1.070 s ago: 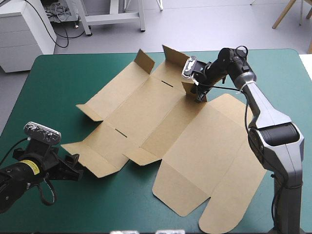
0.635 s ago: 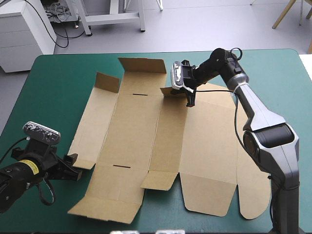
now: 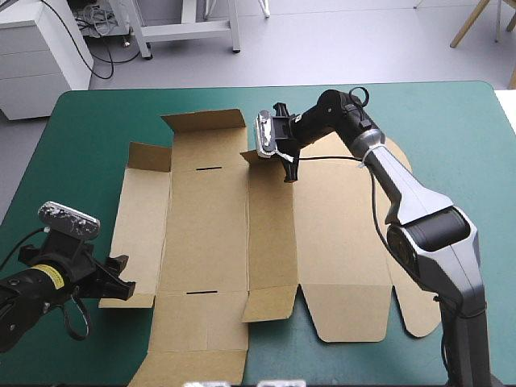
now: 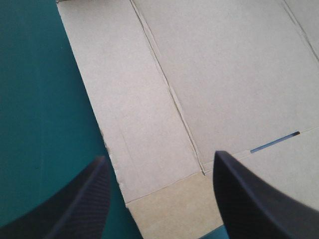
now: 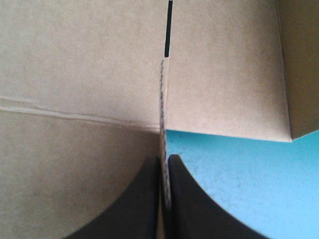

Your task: Fold the box

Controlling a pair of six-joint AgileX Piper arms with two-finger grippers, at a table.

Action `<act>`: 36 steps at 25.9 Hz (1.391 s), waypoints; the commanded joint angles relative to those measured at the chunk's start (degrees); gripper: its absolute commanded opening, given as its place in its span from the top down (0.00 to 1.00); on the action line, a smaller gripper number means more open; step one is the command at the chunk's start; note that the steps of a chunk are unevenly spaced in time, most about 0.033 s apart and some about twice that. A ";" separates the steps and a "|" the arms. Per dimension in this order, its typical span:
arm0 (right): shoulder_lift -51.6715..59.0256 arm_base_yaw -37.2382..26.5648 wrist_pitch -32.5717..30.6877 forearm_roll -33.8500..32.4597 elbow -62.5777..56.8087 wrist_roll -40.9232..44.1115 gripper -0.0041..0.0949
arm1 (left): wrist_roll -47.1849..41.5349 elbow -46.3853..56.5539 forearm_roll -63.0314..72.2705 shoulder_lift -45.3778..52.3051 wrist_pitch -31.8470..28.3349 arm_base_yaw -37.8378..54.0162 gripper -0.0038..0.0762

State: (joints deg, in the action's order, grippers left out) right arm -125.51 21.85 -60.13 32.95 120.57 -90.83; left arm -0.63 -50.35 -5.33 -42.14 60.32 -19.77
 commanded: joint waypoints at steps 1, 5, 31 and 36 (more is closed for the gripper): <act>3.53 -0.45 -0.70 2.41 1.81 3.14 0.72 | -0.18 -1.74 -0.49 0.00 -2.16 0.07 0.42; 4.65 -0.45 0.93 3.58 1.81 8.12 0.36 | -0.18 -1.74 -0.49 0.00 -2.04 0.07 0.42; 25.70 -6.54 -8.90 -13.46 1.71 71.03 0.41 | -0.44 -1.74 -0.37 0.00 -2.03 0.07 0.42; 32.06 -6.78 -8.90 -17.97 -0.59 74.41 0.41 | -0.58 -1.74 -0.37 0.00 -2.03 0.07 0.42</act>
State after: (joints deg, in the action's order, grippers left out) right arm -99.65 15.47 -70.94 16.60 120.12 -18.36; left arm -0.66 -50.35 -5.45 -42.14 60.97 -19.77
